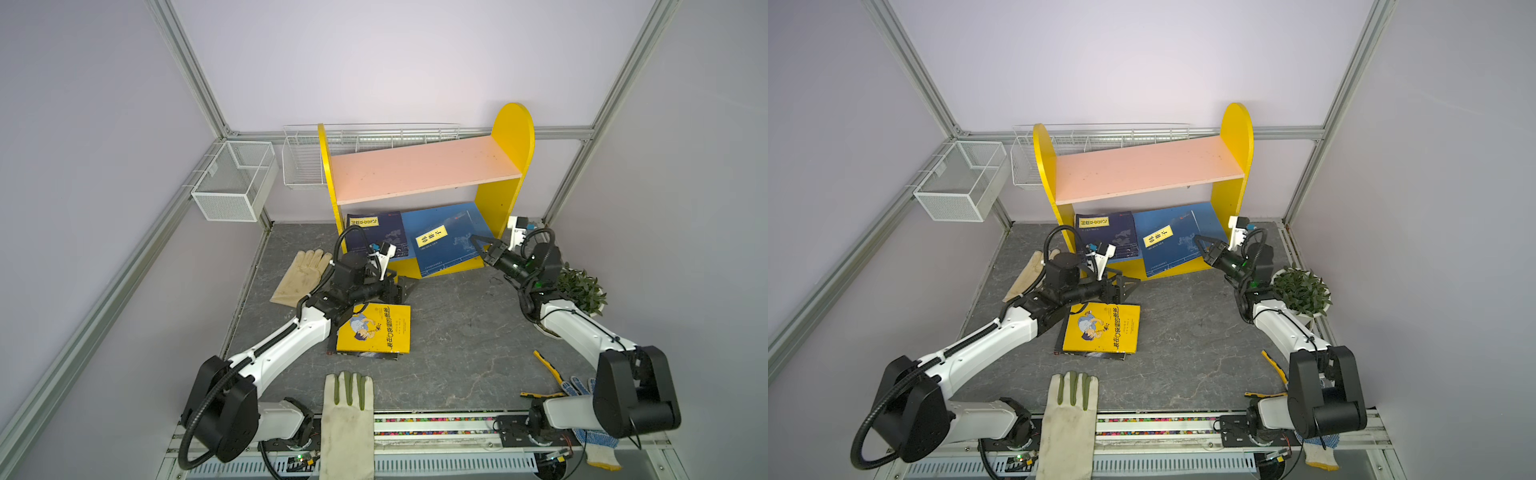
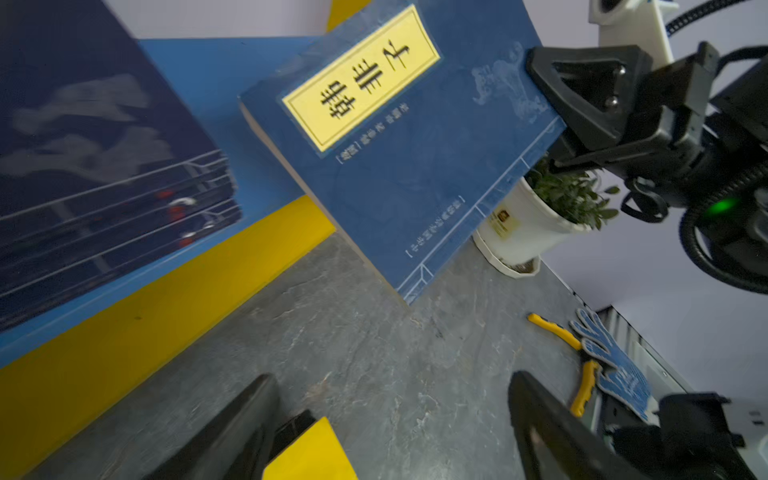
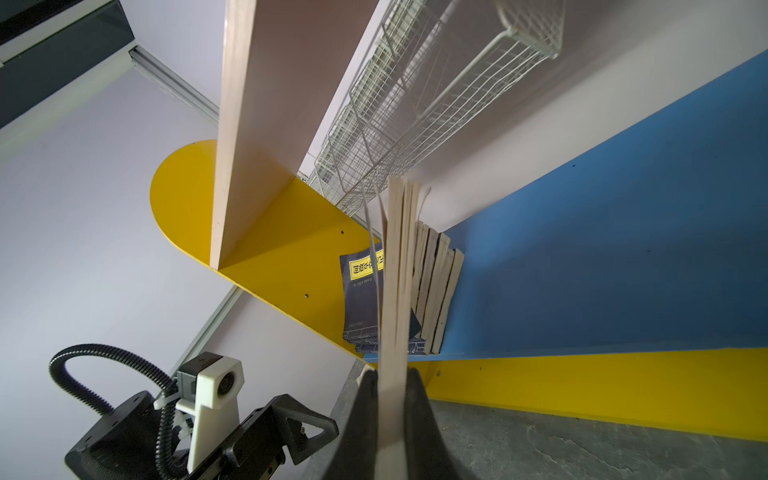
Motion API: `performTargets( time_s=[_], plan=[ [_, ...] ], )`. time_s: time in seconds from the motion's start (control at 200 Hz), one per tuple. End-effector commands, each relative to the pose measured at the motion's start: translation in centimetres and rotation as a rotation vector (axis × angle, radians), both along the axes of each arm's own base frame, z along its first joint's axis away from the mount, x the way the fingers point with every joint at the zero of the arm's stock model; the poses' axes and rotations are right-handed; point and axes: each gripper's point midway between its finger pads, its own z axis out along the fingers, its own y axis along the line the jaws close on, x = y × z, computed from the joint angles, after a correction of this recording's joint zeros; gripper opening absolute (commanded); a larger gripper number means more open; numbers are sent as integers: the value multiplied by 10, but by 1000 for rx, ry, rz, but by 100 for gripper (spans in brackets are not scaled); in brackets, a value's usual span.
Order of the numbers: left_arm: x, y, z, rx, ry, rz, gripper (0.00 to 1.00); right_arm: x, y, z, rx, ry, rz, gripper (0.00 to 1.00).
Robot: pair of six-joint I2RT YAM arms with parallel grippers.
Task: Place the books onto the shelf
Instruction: 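Push the book onto the blue shelf beside the others with the right gripper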
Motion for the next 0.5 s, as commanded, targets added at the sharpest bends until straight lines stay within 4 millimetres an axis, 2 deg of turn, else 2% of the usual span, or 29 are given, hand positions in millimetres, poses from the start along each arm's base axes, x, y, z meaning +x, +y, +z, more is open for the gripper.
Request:
performTargets(
  time_s=[0.0,0.015,0.03,0.045,0.225,0.365,0.495],
  plan=[
    [7,40,2,-32,-4,207,86,10,16,25,30,-97,-35,6],
    [5,44,1,-30,-4,219,86,11,18,24,38,-97,-34,6],
    [2,47,0,-25,-4,232,86,13,20,37,54,-128,-31,6],
    [1,51,-1,-22,1,247,86,15,22,41,65,-136,-29,6],
    [-13,110,-9,-31,63,509,86,24,48,58,153,-173,24,6],
    [-16,162,-15,-23,88,745,86,34,71,60,187,-176,57,6],
    [-10,210,-41,-17,196,945,87,46,101,49,173,-151,70,6]
  ],
)
